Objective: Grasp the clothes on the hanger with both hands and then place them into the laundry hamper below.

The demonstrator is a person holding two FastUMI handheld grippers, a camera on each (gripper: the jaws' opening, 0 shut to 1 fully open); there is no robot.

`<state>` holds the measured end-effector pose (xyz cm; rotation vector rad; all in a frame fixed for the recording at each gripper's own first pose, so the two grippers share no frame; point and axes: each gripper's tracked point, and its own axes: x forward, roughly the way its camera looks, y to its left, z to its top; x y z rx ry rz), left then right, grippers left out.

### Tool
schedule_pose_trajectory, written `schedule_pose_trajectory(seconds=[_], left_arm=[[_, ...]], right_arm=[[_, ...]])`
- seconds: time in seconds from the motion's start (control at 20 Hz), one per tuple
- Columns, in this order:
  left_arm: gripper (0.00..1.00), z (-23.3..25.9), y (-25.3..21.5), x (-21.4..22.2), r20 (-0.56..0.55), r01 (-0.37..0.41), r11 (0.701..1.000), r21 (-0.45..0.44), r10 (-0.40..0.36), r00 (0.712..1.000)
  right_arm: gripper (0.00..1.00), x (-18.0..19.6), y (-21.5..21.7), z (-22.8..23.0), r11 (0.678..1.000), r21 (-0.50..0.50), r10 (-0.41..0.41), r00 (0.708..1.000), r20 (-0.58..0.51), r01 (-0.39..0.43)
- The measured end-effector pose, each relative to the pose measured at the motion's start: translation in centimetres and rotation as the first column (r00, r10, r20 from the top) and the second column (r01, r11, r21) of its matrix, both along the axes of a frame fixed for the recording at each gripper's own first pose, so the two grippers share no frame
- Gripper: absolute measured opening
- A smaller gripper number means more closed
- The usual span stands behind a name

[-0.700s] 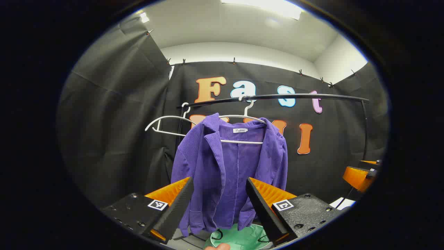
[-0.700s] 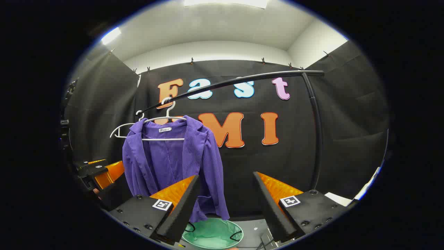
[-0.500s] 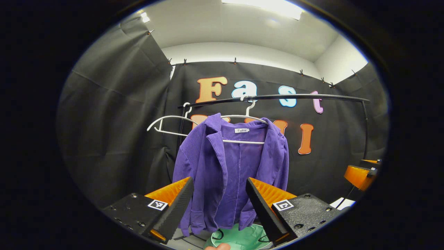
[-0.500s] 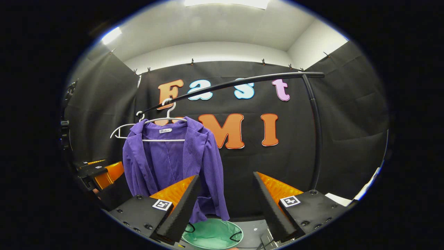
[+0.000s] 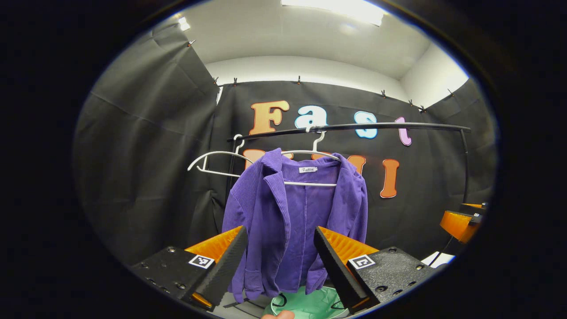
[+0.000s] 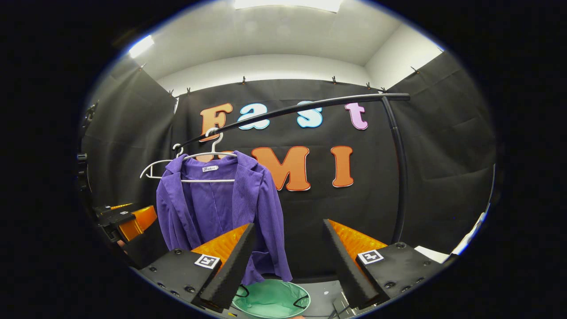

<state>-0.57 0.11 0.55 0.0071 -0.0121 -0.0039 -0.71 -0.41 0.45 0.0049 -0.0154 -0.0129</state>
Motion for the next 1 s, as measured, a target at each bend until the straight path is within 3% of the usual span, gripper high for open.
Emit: schedule_pose_trajectory(seconds=[0.05,0.4,0.45,0.6,0.9,0.95,1.0], left_arm=[[0.92,0.0,0.1,0.0,-0.001,0.0,1.0,-0.003,0.0,1.0],[0.92,0.2,1.0,-0.6,0.001,-0.011,1.0,-0.019,0.011,1.0],[0.95,0.3,1.2,-0.6,0.001,-0.013,1.0,-0.024,0.013,1.0],[0.92,0.3,2.0,-0.6,0.003,-0.015,0.999,-0.037,0.015,1.0],[0.92,0.3,4.6,0.1,-0.006,0.024,0.999,-0.048,-0.024,1.0],[0.92,0.3,4.9,0.2,-0.007,0.039,0.998,-0.051,-0.039,0.999],[0.92,0.3,5.5,0.3,-0.005,0.056,0.997,-0.052,-0.057,0.998]], right_arm=[[0.98,-0.1,0.1,0.0,1.0,0.0,-0.001,1.0,0.001,0.001],[0.98,-0.6,0.6,0.1,1.0,-0.003,0.006,1.0,-0.003,-0.006],[0.98,-0.7,0.8,0.2,1.0,-0.006,0.009,1.0,-0.004,-0.009],[0.98,-0.6,1.6,0.2,1.0,-0.015,0.011,1.0,-0.008,-0.011],[0.98,-0.4,4.1,1.4,0.999,-0.028,-0.027,0.999,0.022,0.028],[0.89,-0.3,4.6,1.6,0.999,-0.027,-0.036,0.999,0.028,0.036],[0.89,-0.2,5.1,1.6,0.999,-0.026,-0.045,0.998,0.031,0.046]])
